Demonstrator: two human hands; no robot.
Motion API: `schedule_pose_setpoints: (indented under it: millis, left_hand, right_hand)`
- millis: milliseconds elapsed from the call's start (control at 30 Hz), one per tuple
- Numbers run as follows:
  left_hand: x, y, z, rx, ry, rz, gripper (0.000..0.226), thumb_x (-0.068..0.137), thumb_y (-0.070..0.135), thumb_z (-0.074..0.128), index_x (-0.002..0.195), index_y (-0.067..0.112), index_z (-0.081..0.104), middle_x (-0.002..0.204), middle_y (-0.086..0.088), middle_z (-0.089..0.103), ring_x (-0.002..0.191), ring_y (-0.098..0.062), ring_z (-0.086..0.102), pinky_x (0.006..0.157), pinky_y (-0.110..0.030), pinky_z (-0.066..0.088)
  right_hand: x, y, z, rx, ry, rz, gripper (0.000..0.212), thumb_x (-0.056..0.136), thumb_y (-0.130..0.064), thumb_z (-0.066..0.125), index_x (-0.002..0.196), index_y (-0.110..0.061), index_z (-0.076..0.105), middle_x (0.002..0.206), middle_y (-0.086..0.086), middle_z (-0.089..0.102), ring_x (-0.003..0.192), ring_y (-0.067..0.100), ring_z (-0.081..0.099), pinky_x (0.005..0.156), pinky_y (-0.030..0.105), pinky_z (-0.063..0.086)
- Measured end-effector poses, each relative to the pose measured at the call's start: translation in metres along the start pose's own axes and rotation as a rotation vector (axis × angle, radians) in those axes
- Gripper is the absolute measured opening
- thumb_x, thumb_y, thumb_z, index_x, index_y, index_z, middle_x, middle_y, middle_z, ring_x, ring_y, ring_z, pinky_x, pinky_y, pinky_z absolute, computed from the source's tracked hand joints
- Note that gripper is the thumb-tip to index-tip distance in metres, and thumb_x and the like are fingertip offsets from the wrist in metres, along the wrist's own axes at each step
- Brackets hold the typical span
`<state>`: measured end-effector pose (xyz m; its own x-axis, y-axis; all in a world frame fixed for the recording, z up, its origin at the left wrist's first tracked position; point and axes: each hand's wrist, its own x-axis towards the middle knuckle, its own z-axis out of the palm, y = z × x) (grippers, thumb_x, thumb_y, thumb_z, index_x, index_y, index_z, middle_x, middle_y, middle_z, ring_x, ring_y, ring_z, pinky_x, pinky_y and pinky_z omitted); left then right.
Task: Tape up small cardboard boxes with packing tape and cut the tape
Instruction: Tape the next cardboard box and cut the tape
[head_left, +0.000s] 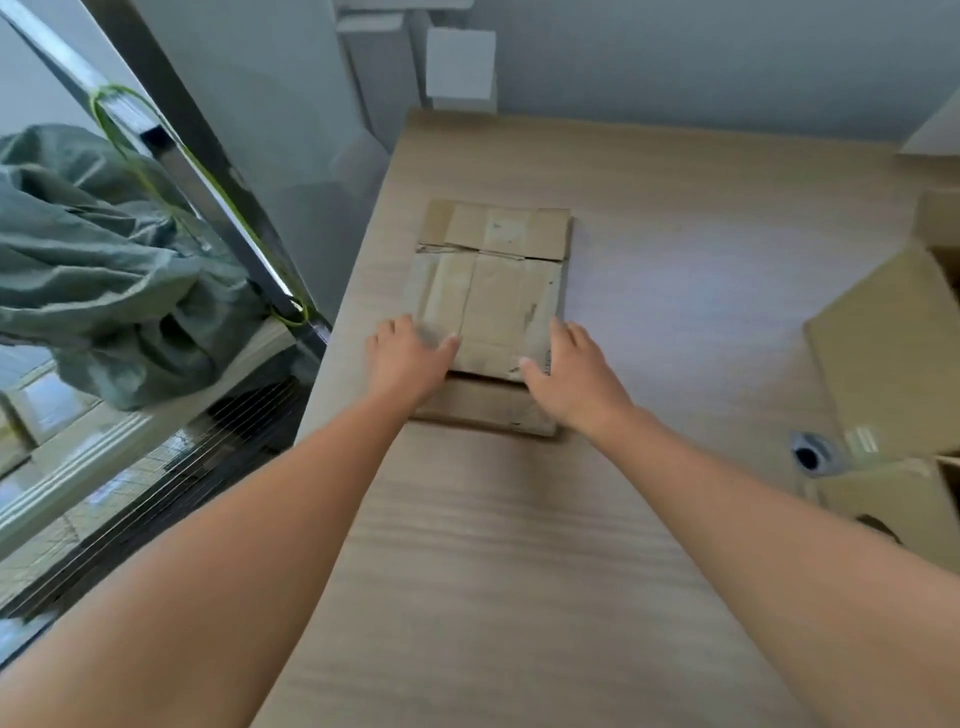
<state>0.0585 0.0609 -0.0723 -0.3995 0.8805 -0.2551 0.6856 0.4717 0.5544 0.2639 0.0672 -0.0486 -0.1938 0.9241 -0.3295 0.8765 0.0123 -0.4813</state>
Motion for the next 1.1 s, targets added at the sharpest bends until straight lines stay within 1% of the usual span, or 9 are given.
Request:
schedule_pose_setpoints:
  millis: [167,367,533,600,667,733,833,933,1100]
  left_hand:
    - [0.012,-0.007,0.02,0.008,0.142,0.031,0.051,0.092,0.046,0.062,0.13,0.013,0.057,0.131,-0.012,0.054,0.129,-0.033,0.038,0.11,-0.037,0.025]
    - [-0.01,-0.002,0.008,-0.404,0.072,0.121,0.016,0.093,0.023,0.068,0.104,0.021,0.057,0.11,0.001,0.062,0.109,-0.02,0.056,0.097,-0.036,0.045]
    - [-0.099,0.005,-0.024,-0.42,0.034,0.266,0.009,0.098,0.019,0.062,0.106,0.016,0.058,0.12,0.005,0.05,0.112,-0.01,0.049,0.093,-0.016,0.037]
    - [-0.155,0.003,-0.043,-0.46,0.011,0.329,0.004,0.099,0.015,0.06,0.102,0.017,0.058,0.124,0.006,0.056,0.112,-0.005,0.052,0.098,-0.02,0.04]
    - [-0.217,-0.002,-0.057,-0.406,-0.047,0.395,0.005,0.099,0.016,0.06,0.101,0.02,0.06,0.105,0.009,0.064,0.093,0.0,0.057,0.087,-0.027,0.046]
    - [-0.288,-0.013,-0.062,-0.28,-0.089,0.509,0.005,0.097,0.018,0.063,0.1,0.021,0.065,0.094,0.006,0.065,0.087,-0.007,0.058,0.083,-0.036,0.05]
    - [-0.394,-0.027,-0.054,-0.052,-0.048,0.682,0.009,0.093,0.025,0.065,0.099,0.022,0.07,0.097,0.009,0.064,0.104,-0.017,0.053,0.098,-0.053,0.043]
    - [-0.453,-0.049,-0.041,-0.027,-0.04,0.7,0.008,0.093,0.029,0.064,0.098,0.026,0.069,0.101,0.019,0.061,0.12,-0.015,0.045,0.108,-0.061,0.032]
    - [-0.54,-0.08,-0.005,-0.109,-0.08,0.687,0.01,0.093,0.044,0.061,0.092,0.037,0.069,0.134,0.015,0.047,0.134,-0.017,0.031,0.109,-0.013,0.016]
  right_hand:
    - [0.026,-0.005,0.033,0.017,0.065,0.035,0.074,0.1,-0.042,0.052,0.159,-0.011,0.018,0.167,0.011,0.01,0.154,0.026,0.012,0.121,0.034,0.017]
    - [-0.003,0.002,0.025,0.212,0.114,0.072,0.072,0.1,-0.044,0.051,0.16,-0.017,0.021,0.165,0.004,0.024,0.151,0.019,0.023,0.121,0.033,0.02]
    - [-0.095,0.014,0.0,0.443,0.161,0.125,0.066,0.101,-0.042,0.054,0.156,-0.016,0.031,0.16,0.005,0.036,0.146,0.018,0.034,0.119,0.031,0.027]
    - [-0.15,0.02,-0.013,0.584,0.21,0.11,0.063,0.1,-0.045,0.053,0.155,-0.02,0.033,0.156,-0.004,0.041,0.14,0.002,0.04,0.115,0.023,0.031]
    - [-0.206,0.028,-0.025,0.699,0.237,0.058,0.054,0.1,-0.046,0.051,0.15,-0.029,0.039,0.137,-0.022,0.049,0.116,-0.025,0.044,0.095,0.0,0.033]
    - [-0.264,0.038,-0.033,0.744,0.265,0.029,0.049,0.099,-0.048,0.046,0.146,-0.034,0.042,0.13,-0.027,0.048,0.108,-0.033,0.041,0.087,-0.005,0.032]
    - [-0.344,0.065,-0.026,0.789,0.241,0.009,0.052,0.1,-0.045,0.044,0.147,-0.024,0.046,0.147,-0.008,0.048,0.131,-0.01,0.043,0.108,0.009,0.031]
    - [-0.394,0.083,-0.007,0.804,0.135,0.051,0.061,0.1,-0.041,0.052,0.154,-0.019,0.036,0.155,0.002,0.039,0.139,0.01,0.041,0.112,0.02,0.037]
    - [-0.48,0.113,0.033,0.701,0.139,0.02,0.057,0.093,-0.031,0.054,0.149,-0.031,0.044,0.148,-0.012,0.043,0.136,0.0,0.039,0.121,0.035,0.031]
